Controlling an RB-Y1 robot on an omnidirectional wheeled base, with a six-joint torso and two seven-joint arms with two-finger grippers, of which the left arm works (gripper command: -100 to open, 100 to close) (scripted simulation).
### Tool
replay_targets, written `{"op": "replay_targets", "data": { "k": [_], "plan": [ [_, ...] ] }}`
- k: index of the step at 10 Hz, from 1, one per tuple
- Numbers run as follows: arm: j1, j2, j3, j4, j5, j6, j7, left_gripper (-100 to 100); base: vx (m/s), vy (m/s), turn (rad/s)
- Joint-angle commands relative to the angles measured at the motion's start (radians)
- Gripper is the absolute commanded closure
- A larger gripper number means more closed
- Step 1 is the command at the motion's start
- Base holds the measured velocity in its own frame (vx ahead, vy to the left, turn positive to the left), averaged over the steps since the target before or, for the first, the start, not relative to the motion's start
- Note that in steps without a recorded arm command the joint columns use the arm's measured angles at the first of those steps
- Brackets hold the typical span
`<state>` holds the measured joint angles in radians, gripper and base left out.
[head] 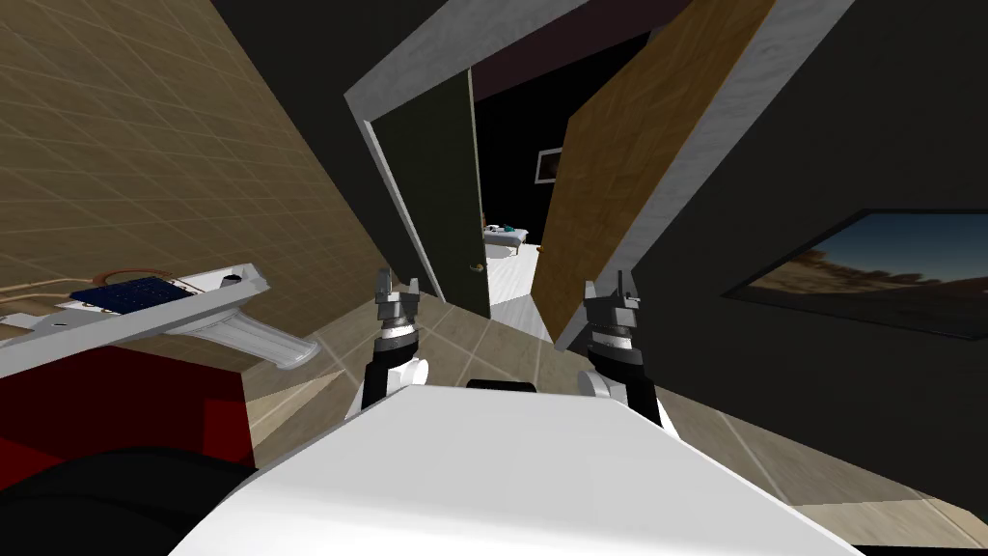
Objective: Push the door open
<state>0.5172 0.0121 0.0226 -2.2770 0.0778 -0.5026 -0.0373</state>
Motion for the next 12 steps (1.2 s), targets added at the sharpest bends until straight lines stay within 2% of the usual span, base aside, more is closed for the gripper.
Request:
{"op": "replay_targets", "data": {
  "k": [1,6,12],
  "plan": [
    [-0.010,0.007,-0.006,0.038,-0.002,-0.007,0.002,-100,0.103,-0.040,-0.049],
    [-0.036,0.024,-0.021,0.142,-0.008,-0.026,0.007,-100,0.116,0.066,-0.054],
    [-0.075,0.041,-0.043,0.295,-0.016,-0.055,0.014,-100,0.093,0.052,-0.059]
  ]
}}
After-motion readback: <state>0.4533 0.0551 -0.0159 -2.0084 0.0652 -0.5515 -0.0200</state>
